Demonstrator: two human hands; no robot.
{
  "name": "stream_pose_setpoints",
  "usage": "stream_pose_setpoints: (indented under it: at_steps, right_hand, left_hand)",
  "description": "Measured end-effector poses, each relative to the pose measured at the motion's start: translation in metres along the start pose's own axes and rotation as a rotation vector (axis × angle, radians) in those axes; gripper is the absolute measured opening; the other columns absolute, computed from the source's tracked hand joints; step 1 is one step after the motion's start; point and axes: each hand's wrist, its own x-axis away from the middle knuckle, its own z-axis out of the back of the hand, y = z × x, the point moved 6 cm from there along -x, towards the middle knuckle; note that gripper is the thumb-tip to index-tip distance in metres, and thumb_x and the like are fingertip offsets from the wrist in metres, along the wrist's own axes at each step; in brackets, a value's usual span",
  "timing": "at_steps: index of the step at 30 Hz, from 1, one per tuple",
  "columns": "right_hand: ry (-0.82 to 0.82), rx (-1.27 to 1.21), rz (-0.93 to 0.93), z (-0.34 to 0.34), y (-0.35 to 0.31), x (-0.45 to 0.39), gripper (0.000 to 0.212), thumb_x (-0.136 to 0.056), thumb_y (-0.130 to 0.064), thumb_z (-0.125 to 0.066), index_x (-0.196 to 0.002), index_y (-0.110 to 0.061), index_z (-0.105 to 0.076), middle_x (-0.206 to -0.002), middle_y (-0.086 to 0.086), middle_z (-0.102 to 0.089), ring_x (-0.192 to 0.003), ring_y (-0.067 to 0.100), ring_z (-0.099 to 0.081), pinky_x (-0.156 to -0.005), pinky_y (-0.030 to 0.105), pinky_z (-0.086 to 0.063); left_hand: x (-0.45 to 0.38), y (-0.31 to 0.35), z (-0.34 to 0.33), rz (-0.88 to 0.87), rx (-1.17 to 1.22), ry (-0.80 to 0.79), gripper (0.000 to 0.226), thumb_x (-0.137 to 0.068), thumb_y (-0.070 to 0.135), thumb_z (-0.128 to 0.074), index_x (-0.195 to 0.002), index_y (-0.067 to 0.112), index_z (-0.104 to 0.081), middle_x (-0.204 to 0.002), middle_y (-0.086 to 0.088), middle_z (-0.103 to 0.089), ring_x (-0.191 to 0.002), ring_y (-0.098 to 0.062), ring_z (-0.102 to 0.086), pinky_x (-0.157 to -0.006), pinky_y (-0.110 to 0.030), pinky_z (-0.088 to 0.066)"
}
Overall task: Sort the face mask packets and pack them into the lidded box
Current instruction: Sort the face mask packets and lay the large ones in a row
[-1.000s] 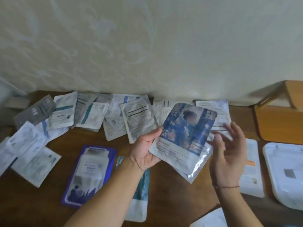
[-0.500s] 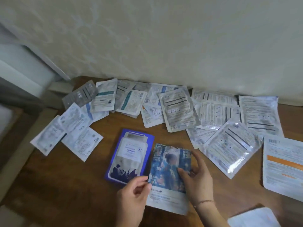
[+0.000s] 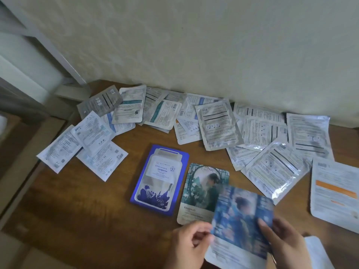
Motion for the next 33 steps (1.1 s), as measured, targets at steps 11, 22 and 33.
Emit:
stream_pose_setpoints:
  at_steps: [11,22,33]
  right_hand:
    - [-0.008,0.026,0.020,0.036,0.015,-0.009,0.051,-0.067,0.005,-0.078,-0.110,-0.015,-0.061,-0.093,0.008,-0.076,-0.077,0.020,-0.073,-0.060,0.028,-0.059]
    - [0.022,0.337,0.127,0.024,0.006,-0.034,0.040,-0.084,0.005,-0.065,-0.110,-0.024,-0.056,-0.096,-0.004,-0.072,-0.074,0.006,-0.072,-0.055,0.023,-0.057]
    - [0.086,0.370,0.113,0.023,0.003,-0.031,0.034,-0.080,0.003,-0.070,-0.108,-0.017,-0.063,-0.091,0.006,-0.073,-0.072,0.014,-0.068,-0.052,0.025,-0.048]
  left_hand:
    - [-0.001,0.012,-0.039,-0.620,-0.486,-0.180,0.032,-0.088,0.033,-0.064,-0.119,0.027,-0.064,-0.137,0.012,-0.056,-0.127,-0.008,-0.051,-0.107,-0.029,-0.042]
    - [-0.028,-0.009,-0.051,-0.504,-1.116,-0.413,0.069,-0.087,0.064,-0.043,-0.147,0.031,-0.036,-0.162,0.001,-0.019,-0.149,-0.026,-0.008,-0.112,-0.053,-0.006]
    - [-0.032,-0.017,-0.050,-0.476,-1.155,-0.503,0.072,-0.083,0.067,-0.038,-0.147,0.034,-0.036,-0.162,0.001,-0.022,-0.147,-0.026,-0.017,-0.112,-0.054,-0.018]
